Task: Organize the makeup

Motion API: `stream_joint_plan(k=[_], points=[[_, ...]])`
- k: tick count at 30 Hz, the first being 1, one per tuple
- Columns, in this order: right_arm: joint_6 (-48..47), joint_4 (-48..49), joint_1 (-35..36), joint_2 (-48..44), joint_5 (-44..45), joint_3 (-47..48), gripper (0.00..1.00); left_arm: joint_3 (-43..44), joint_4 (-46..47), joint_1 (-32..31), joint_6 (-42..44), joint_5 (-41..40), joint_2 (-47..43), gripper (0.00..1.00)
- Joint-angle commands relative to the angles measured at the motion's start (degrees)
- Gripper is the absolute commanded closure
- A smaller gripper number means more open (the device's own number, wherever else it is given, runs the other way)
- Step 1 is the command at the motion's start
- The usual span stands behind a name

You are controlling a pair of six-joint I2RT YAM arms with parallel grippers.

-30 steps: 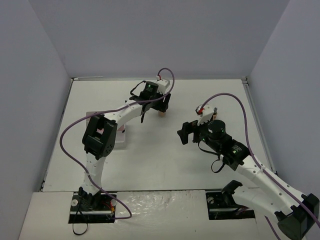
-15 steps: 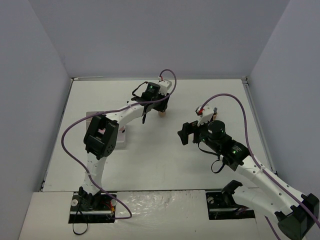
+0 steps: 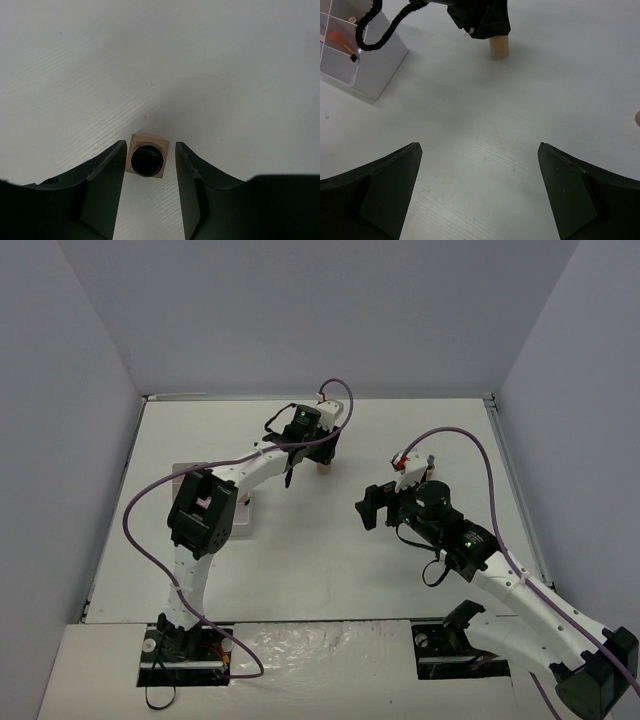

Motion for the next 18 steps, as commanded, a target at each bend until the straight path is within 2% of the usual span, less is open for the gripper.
stream_joint_plan(k=[1,3,5,8,13,18], points=[[0.34,2.91,-0.48,-0.03,0.96,0.31,0.01,2.34,2.16,-0.48,0.99,-0.69,-3.25,0.66],[0.26,2.84,-0.48,0.06,0.87,0.31,0.01,2.18,2.16,-0.48,1.08,-0.69,-3.34,0.72],[0.26,2.86,-0.48,-0.05,0.89,0.31,0.01,1.86,2.28,-0.51,0.97,-0.63,-3.54,0.85],[0.34,2.92,-0.4,-0.12,0.95,0.39,0.01,1.26,2.45,-0.48,0.81,-0.69,-4.12,0.99],[0.26,2.86,-0.48,-0.66,1.12,0.22,0.01,-0.93,3.04,-0.55,-0.28,-1.53,-7.72,1.0],[0.08,2.86,-0.48,-0.72,1.12,0.39,0.01,-3.63,0.5,-0.48,-2.52,-6.56,-16.14,1.0]])
